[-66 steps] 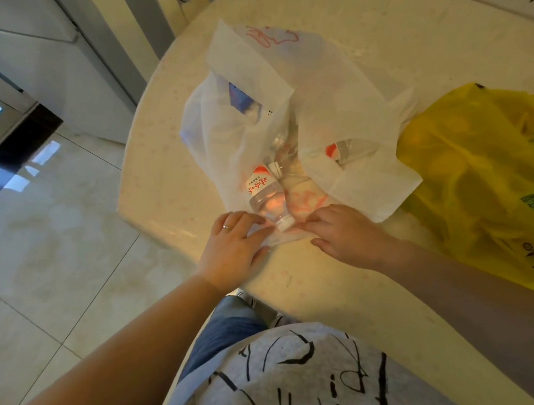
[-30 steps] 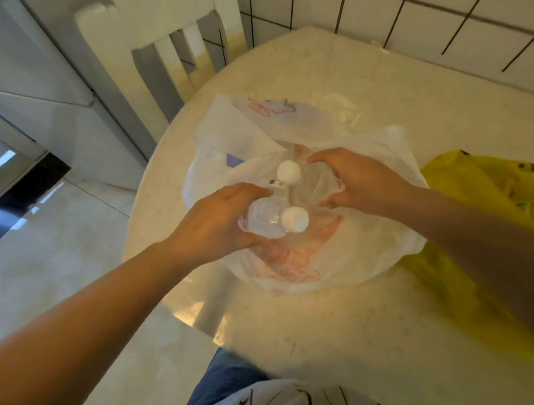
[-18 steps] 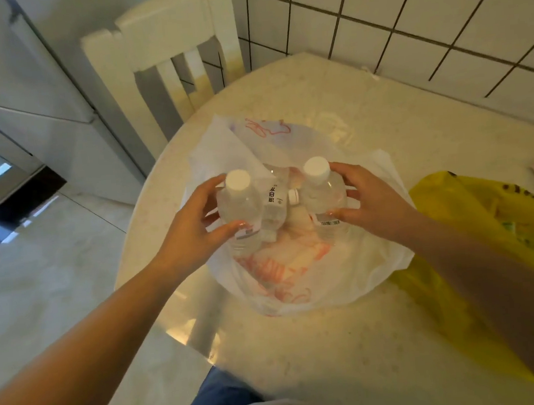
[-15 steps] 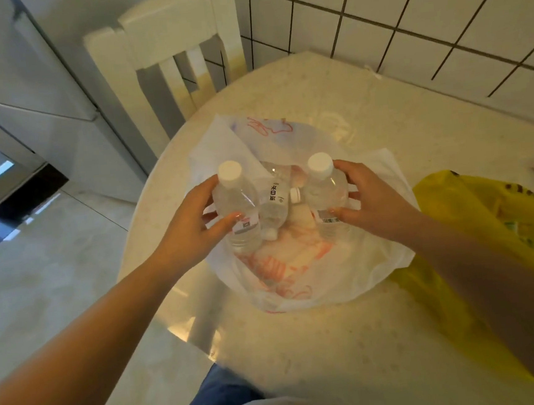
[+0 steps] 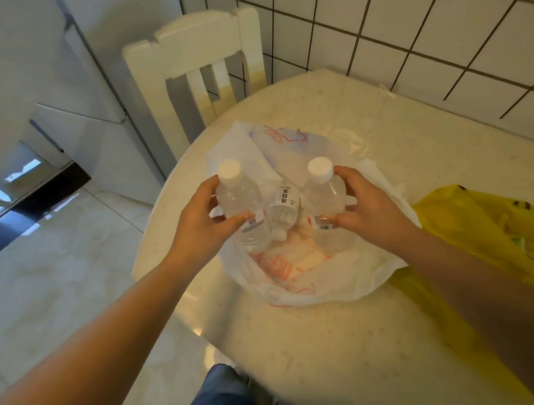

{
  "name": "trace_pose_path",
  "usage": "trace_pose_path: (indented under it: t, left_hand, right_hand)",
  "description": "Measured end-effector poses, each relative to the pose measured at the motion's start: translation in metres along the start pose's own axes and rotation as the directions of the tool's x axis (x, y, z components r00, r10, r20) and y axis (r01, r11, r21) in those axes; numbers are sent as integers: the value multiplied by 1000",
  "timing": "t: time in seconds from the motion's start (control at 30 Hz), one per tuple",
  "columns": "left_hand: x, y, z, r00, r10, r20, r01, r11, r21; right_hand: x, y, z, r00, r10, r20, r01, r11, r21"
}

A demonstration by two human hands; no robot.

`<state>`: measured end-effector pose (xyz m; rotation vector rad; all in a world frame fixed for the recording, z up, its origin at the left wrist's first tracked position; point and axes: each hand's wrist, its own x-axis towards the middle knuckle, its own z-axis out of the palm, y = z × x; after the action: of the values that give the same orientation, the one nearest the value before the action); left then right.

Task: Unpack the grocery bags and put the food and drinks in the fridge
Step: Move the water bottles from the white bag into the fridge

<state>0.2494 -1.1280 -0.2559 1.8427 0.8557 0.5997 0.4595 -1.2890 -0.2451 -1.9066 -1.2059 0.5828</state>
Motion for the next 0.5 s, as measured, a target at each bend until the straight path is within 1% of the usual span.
trace_pose_path:
  t: [0.1,0.2,0.33,0.5]
  left_hand:
    - [-9,15,-19,995,-2,-97,-5,997,-72]
    - [-19,28,-49,989,12,-145,-30,992,-124]
    - [-39,32,-102,969,16,-248,-29,998,-50]
    - [-73,15,-182,935,20,-355,-36,999,-39]
  right_hand:
    - [3,-27,-3,999,-30,19,28,995,94]
    - [12,-64,5,991,-116,74,110,990,83]
    - [26,-120,32,968,-221,121,205,970,130]
    - [42,-189,91,925,-330,190,298,938,180]
